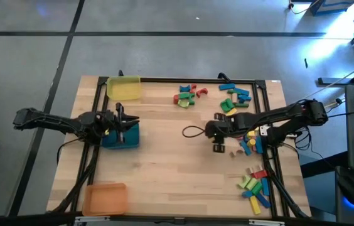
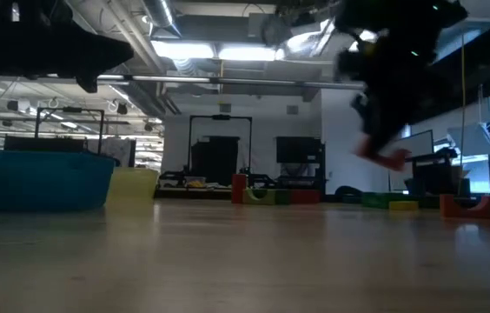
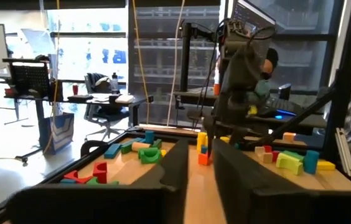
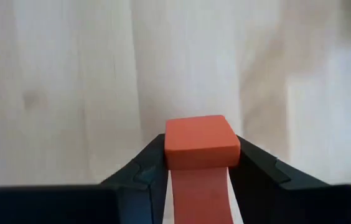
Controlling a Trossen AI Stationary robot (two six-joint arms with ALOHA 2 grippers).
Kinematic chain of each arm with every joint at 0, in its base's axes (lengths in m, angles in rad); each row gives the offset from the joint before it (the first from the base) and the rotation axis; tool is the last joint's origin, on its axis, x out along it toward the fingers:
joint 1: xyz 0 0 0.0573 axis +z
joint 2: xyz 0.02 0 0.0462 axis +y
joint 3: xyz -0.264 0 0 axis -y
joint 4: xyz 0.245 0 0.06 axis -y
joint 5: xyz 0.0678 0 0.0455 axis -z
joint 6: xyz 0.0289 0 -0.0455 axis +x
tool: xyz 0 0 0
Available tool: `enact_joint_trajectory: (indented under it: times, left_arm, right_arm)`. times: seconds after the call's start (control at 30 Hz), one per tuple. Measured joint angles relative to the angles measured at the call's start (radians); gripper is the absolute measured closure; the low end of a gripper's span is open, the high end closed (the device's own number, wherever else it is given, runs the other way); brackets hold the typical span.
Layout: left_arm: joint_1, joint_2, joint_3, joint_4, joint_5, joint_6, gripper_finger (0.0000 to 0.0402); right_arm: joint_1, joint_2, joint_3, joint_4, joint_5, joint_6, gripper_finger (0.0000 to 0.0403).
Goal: Sort blocks by size
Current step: Put the orange arch block into the blue bin
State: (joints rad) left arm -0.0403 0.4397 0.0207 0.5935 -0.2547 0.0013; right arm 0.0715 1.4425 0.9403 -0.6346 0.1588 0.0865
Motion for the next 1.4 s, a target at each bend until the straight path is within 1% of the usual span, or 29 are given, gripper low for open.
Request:
enact_joint_trajectory:
  times: [0.13,0.23,0.3,0.4,0.47,0.53,0.7,0.87,0.97,1.07,1.17,1.27,1.4]
  left_arm:
    - [0.010,0.008,0.024,-0.010,0.000,0.004,0.0264]
    - [0.010,0.035,0.065,-0.032,0.000,0.018,0.0221]
    - [0.010,0.072,0.100,-0.075,0.000,0.020,0.0199]
    - [0.010,0.149,0.148,-0.113,0.000,0.009,0.0181]
    - [0.010,0.208,0.177,-0.114,0.000,0.001,0.0177]
    - [0.010,0.272,0.211,-0.112,0.000,0.000,0.0177]
    - [0.007,0.433,0.299,-0.109,0.002,-0.001,0.0183]
    - [-0.024,0.575,0.378,-0.090,0.049,-0.002,0.0187]
    - [-0.049,0.647,0.424,-0.078,0.061,0.003,0.0187]
    - [-0.064,0.712,0.466,-0.076,0.062,0.005,0.0188]
    - [-0.069,0.763,0.502,-0.078,0.061,0.001,0.0188]
    - [-0.070,0.801,0.534,-0.076,0.061,-0.001,0.0188]
    - [-0.070,0.840,0.561,-0.066,0.062,-0.004,0.0188]
  right_arm:
    - [-0.002,0.000,-0.006,0.271,0.016,-0.053,0.0265]
    - [-0.014,0.000,-0.019,0.483,0.015,-0.074,0.0265]
    - [-0.023,0.000,-0.031,0.620,0.025,-0.090,0.0265]
    - [-0.028,0.003,-0.050,0.794,0.030,-0.119,0.0264]
    - [-0.029,0.015,-0.051,0.876,0.009,-0.135,0.0264]
    - [-0.029,0.024,-0.054,0.920,-0.001,-0.158,0.0264]
    - [-0.028,0.077,-0.053,1.101,-0.037,-0.176,0.0264]
    - [-0.026,0.129,-0.052,1.243,-0.072,-0.185,0.0264]
    - [-0.026,0.155,-0.052,1.299,-0.084,-0.186,0.0264]
    - [-0.026,0.164,-0.052,1.297,-0.090,-0.186,0.0264]
    - [-0.026,0.175,-0.051,1.333,-0.102,-0.189,0.0264]
    - [-0.019,0.185,-0.051,1.379,-0.145,-0.188,0.0264]
    - [-0.006,0.200,-0.051,1.404,-0.142,-0.190,0.0264]
